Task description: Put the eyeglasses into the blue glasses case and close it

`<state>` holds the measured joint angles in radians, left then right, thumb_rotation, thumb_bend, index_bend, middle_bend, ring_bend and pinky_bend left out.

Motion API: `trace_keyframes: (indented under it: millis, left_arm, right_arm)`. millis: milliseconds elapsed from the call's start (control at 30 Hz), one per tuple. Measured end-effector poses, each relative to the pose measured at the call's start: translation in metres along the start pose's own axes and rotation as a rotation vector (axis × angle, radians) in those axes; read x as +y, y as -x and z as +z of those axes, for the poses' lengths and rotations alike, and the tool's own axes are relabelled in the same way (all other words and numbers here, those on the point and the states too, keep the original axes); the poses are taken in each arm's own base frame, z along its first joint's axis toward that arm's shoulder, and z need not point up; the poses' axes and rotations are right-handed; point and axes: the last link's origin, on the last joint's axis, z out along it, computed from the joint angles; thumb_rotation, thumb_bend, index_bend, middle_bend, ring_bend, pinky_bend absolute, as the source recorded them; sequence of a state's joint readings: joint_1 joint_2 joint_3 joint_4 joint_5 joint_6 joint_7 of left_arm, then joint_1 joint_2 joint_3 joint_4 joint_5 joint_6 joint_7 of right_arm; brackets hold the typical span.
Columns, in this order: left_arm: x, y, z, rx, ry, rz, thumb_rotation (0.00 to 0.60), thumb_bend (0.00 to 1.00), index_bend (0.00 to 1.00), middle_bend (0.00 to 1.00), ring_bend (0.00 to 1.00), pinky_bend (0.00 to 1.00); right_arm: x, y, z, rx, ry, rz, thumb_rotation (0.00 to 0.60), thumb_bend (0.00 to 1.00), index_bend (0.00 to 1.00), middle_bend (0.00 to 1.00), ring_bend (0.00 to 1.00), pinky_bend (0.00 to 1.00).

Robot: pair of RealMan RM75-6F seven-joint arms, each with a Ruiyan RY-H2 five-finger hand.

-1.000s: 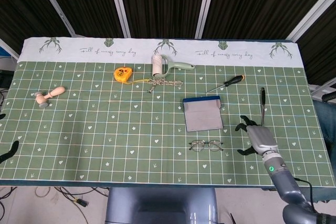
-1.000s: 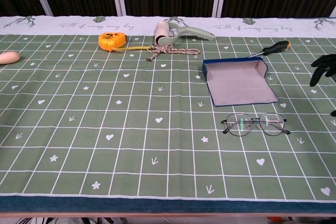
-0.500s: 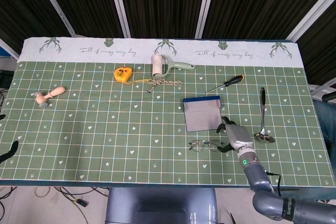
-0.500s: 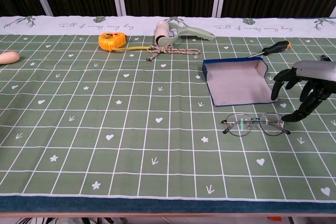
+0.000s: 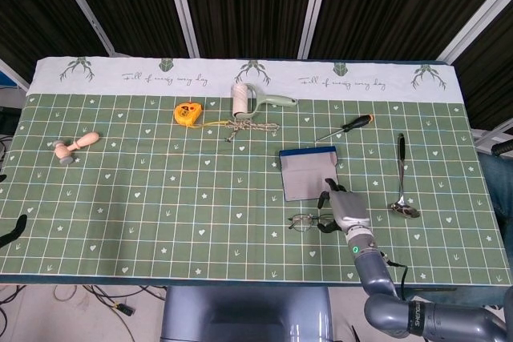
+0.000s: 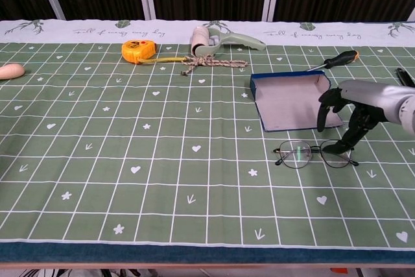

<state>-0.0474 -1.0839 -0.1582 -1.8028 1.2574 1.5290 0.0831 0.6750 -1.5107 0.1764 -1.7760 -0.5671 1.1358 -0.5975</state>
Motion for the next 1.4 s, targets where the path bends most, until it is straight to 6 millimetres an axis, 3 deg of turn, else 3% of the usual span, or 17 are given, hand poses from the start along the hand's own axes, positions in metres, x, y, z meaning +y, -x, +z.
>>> trace_keyframes:
  millis: [433, 1400]
  left_arm:
    - [-0.001, 0.000, 0.000, -0.001, -0.006, -0.003, 0.600, 0.28, 0.19, 0.00, 0.00, 0.00]
    - [-0.001, -0.001, 0.001, 0.008, 0.002, -0.009, 0.600, 0.28, 0.19, 0.00, 0.00, 0.00]
  right_arm:
    - [-0.010, 0.015, 0.011, 0.011, -0.008, -0.013, 0.600, 0.36, 0.53, 0.11, 0.16, 0.30]
    - [-0.008, 0.021, 0.019, -0.031, -0.004, -0.007, 0.600, 0.46, 0.61, 0.11, 0.16, 0.30]
